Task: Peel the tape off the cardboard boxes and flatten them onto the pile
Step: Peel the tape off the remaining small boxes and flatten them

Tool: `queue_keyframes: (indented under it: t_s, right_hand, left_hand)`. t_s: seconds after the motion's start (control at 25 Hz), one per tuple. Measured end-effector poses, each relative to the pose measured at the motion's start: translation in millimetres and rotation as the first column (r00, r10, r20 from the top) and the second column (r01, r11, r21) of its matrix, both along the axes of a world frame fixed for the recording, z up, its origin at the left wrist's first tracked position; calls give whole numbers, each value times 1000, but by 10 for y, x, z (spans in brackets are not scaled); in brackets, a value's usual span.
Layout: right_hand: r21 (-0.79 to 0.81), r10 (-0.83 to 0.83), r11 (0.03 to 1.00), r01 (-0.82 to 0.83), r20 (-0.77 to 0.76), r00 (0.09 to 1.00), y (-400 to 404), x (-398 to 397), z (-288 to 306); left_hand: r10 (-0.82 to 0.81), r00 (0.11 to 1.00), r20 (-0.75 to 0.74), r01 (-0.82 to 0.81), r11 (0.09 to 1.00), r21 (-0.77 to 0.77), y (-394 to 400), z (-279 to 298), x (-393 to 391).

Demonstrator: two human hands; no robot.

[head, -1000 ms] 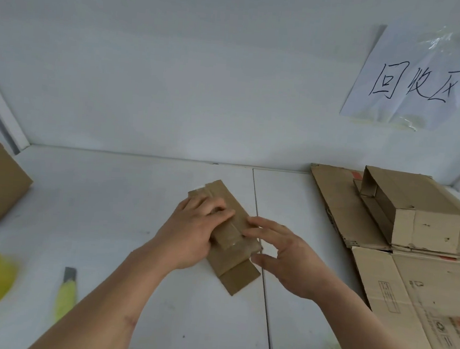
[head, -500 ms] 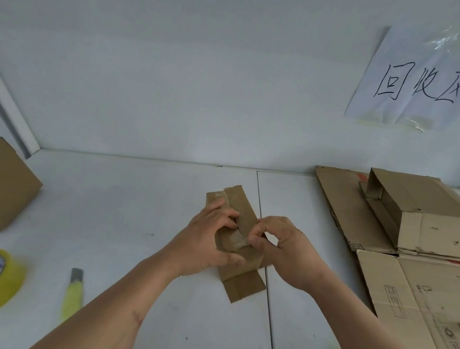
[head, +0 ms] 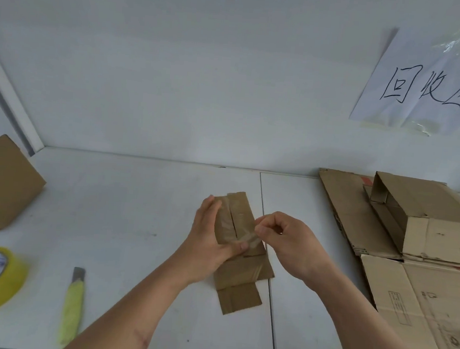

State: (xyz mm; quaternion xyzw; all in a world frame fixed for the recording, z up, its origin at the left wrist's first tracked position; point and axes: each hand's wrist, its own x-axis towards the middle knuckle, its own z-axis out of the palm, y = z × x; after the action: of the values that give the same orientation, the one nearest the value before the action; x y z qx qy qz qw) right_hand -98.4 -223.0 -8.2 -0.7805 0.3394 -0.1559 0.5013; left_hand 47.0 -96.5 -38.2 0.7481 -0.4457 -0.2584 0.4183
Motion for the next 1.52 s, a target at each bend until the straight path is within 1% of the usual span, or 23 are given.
queue_keyframes:
  t_s: [0.04, 0.12, 0.24, 0.28, 0.32, 0.4, 0.48, 0.52, 0.6, 0.72, 0.84, 0.92, 0.96, 1.0, 1.04, 1.16, 1.24, 1.32, 1.36, 1.4, 1.44, 1.48, 1.52]
  right_hand:
    - [-21, 0, 1000, 0, -15, 1000, 18, -2, 5]
    - [-2, -67, 998, 67, -1, 998, 20, 2, -12]
    - [146, -290, 949, 278, 72, 954, -30, 72, -48]
    - [168, -330, 935, 312, 96, 939, -34, 93, -67]
    - [125, -324, 943, 310, 120, 938, -22, 106, -91]
    - [-128, -162, 976, 179, 133, 978, 20, 87, -126]
    - [-368, 83, 928, -62, 43, 996, 63, 22, -144]
    - [-423, 171, 890, -172, -42, 984, 69, -23, -128]
    - [-445, 255, 836, -320, -201, 946, 54, -105, -62]
    - [-467, 259, 806, -364, -274, 926, 29, -112, -22]
    - [-524, 138, 821, -225, -200, 970, -26, -9, -110]
    - [-500, -67, 866, 12, -91, 994, -94, 20, -170]
    - [-500, -174, 857, 124, -54, 983, -110, 23, -188]
    - [-526, -233, 832, 174, -46, 971, -98, 29, -196]
    - [-573, -239, 805, 154, -76, 968, -69, 38, -197]
    - [-682, -144, 730, -56, -233, 962, 52, 55, -123]
    - [-736, -101, 654, -175, -314, 944, 66, 53, -93]
    - [-767, -101, 610, -198, -322, 941, 24, 56, -108]
    - [-764, -112, 628, -149, -278, 954, 1, 61, -130]
    - [-711, -149, 702, -46, -210, 966, -37, 62, -126]
    - [-603, -212, 793, 89, -137, 968, -103, 62, -100]
    - [-479, -271, 854, 203, -76, 960, -172, 47, -87]
    - [-435, -297, 865, 250, -43, 954, -213, 20, -75]
  left_hand:
    - [-1, 1000, -27, 3, 999, 43, -10, 10, -5]
    - [-83, 995, -60, 90, 989, 121, -21, 66, 20]
    - [-225, 971, -76, 236, 949, 210, -37, 171, 78]
    - [-252, 964, -87, 265, 937, 226, -53, 185, 91]
    - [-264, 959, -98, 280, 932, 231, -66, 185, 104]
    - [-254, 958, -131, 278, 937, 213, -82, 172, 121]
    - [-227, 957, -180, 261, 946, 194, -82, 152, 126]
    - [-220, 955, -200, 258, 947, 191, -80, 146, 124]
    - [-222, 952, -212, 262, 946, 188, -70, 145, 117]
    - [-241, 954, -179, 276, 938, 210, -54, 171, 116]
    - [-253, 959, -130, 278, 929, 245, -64, 188, 91]
    - [-256, 960, -117, 278, 926, 253, -83, 188, 80]
    - [-257, 960, -115, 278, 926, 255, -92, 185, 84]
    - [-259, 959, -114, 280, 925, 256, -98, 176, 94]
    - [-262, 958, -121, 285, 924, 255, -103, 171, 105]
    - [-273, 951, -143, 302, 919, 253, -109, 166, 121]
    - [-278, 949, -149, 309, 915, 259, -108, 170, 126]
    - [-282, 947, -153, 313, 914, 259, -109, 172, 125]
    - [-283, 947, -152, 315, 913, 260, -106, 173, 125]
    - [-285, 946, -153, 317, 912, 262, -102, 179, 122]
    - [-285, 946, -153, 317, 911, 265, -102, 184, 115]
    - [-282, 947, -152, 314, 911, 267, -99, 188, 110]
    - [-280, 948, -151, 312, 912, 268, -95, 187, 108]
